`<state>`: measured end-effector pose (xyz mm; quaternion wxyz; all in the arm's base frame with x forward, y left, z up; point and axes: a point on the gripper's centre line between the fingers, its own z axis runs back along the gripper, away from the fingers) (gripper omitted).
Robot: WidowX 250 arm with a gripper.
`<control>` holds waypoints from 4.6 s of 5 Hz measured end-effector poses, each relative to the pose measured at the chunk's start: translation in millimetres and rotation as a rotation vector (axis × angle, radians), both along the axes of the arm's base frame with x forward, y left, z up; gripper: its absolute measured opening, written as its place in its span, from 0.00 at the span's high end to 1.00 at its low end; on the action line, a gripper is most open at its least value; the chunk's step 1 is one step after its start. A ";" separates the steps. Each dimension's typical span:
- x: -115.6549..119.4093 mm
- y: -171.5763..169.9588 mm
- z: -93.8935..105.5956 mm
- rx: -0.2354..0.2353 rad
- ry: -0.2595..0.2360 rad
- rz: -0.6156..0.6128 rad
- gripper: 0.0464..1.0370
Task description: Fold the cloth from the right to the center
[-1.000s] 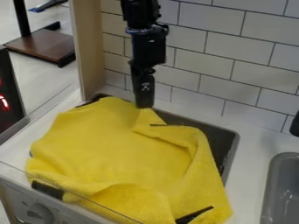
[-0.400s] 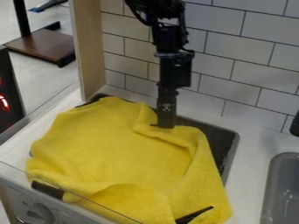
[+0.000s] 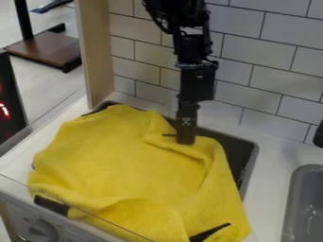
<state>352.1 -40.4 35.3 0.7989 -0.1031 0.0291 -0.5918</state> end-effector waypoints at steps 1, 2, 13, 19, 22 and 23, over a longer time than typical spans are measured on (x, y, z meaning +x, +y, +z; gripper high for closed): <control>2.1 -5.4 -0.2 0.013 -0.021 -0.027 0.28; 0.6 -3.5 -4.2 0.024 -0.024 -0.028 0.60; -96.4 72.4 48.8 0.004 -0.206 -0.164 0.99; -106.3 76.8 14.5 0.028 -0.195 -0.242 0.24; -104.7 76.4 72.5 -0.033 -0.344 -0.225 0.04; -104.8 77.2 73.7 -0.030 -0.349 -0.228 0.04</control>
